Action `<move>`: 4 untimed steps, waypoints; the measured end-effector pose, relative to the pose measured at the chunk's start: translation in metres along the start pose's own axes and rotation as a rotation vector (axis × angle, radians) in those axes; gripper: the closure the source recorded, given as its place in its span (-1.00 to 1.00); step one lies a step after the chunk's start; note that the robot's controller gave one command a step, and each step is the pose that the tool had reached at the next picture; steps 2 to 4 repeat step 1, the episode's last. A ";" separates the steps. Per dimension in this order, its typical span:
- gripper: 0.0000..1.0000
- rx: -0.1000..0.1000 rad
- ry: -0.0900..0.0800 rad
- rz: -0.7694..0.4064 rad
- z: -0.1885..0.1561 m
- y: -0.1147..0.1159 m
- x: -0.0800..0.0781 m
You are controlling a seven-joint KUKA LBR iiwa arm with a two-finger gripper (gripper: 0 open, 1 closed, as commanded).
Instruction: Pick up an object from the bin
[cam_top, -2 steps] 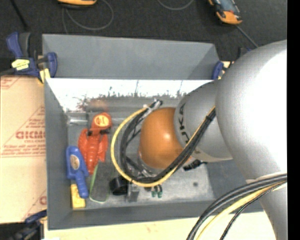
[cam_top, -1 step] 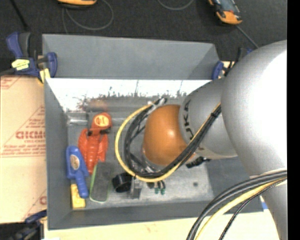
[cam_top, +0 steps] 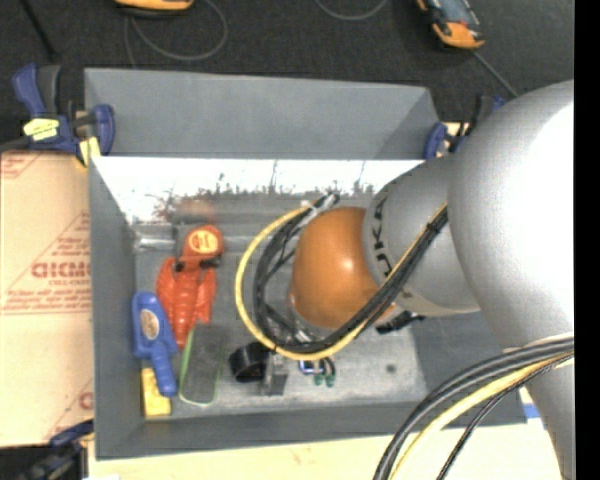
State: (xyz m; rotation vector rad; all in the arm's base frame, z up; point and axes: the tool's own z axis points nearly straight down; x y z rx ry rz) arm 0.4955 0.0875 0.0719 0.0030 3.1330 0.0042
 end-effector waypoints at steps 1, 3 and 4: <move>1.00 0.003 0.014 -0.012 -0.051 0.003 0.008; 1.00 0.003 0.014 -0.012 -0.051 0.003 0.008; 1.00 0.003 0.014 -0.012 -0.051 0.003 0.008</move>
Offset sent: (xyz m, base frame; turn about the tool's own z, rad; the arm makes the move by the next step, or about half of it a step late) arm 0.0295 0.0320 -0.0019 0.0194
